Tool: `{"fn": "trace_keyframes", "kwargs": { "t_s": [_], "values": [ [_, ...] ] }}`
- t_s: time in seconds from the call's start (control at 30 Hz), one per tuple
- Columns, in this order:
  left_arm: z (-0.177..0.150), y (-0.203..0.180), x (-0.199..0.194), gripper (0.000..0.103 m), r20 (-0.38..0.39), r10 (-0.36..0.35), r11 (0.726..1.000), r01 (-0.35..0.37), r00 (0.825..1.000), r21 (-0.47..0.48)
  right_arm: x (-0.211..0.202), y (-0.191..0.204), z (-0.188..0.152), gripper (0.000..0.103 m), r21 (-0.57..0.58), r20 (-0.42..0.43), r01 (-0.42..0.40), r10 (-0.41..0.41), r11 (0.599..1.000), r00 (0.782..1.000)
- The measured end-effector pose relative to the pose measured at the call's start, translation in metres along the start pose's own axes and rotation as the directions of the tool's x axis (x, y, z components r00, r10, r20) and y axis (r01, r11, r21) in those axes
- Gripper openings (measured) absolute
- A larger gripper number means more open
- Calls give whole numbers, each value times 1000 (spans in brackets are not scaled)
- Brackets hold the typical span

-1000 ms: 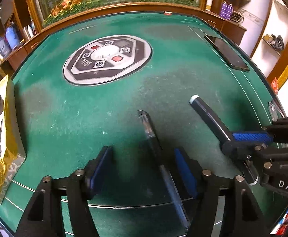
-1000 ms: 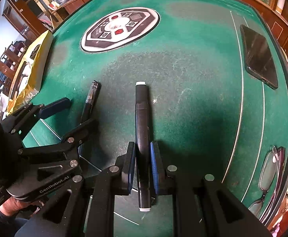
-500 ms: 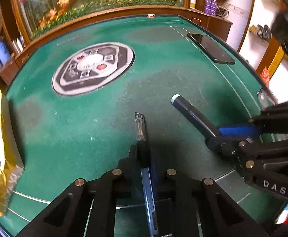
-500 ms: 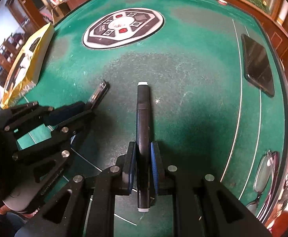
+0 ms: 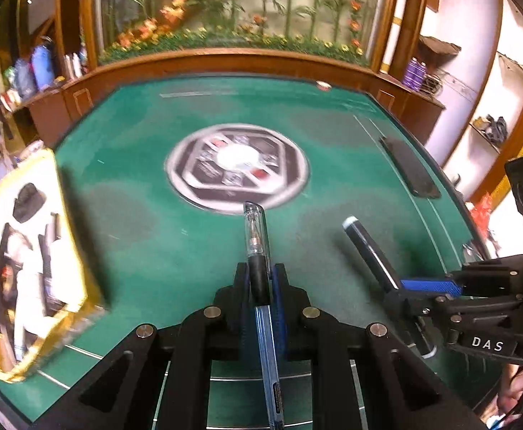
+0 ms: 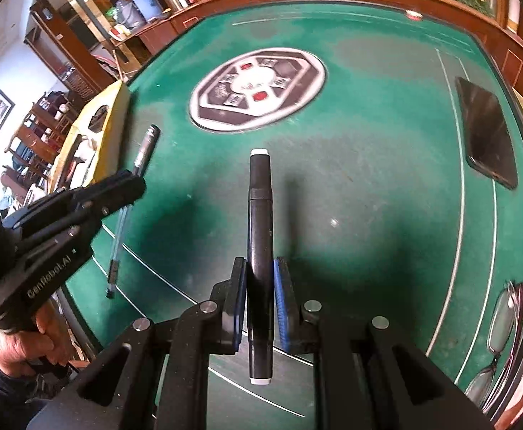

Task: Organize rigid objects
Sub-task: 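Carry the black pen and clear pen over the tray with both grippers, then lower both pens into the tray and open both grippers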

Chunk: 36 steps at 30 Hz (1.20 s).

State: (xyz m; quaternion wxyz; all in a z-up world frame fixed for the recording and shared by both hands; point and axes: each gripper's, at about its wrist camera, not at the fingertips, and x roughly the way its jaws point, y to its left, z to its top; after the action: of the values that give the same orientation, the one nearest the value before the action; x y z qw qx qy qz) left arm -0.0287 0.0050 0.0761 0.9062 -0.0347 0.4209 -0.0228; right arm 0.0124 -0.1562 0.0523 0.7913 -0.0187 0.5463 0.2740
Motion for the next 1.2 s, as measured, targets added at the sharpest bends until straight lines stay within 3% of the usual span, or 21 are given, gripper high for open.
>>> {"fn": "trace_keyframes", "kwargs": {
  "t_s": [0.23,0.53,0.93,1.2],
  "values": [
    [9,32,-21,12,64,111,994,-110,992,-22,-6,24,15,14,-39,18,-20,20,999,1000],
    [8,77,-42,12,96,203,977,-195,975,-85,-10,76,44,14,-124,22,-75,79,989,997],
    [-1,140,-60,13,88,304,946,-290,949,-143,14,169,82,14,-240,-8,-174,177,955,984],
    [-8,175,-57,13,64,336,932,-322,940,-167,45,216,100,14,-278,-45,-199,194,940,980]
  ]
}}
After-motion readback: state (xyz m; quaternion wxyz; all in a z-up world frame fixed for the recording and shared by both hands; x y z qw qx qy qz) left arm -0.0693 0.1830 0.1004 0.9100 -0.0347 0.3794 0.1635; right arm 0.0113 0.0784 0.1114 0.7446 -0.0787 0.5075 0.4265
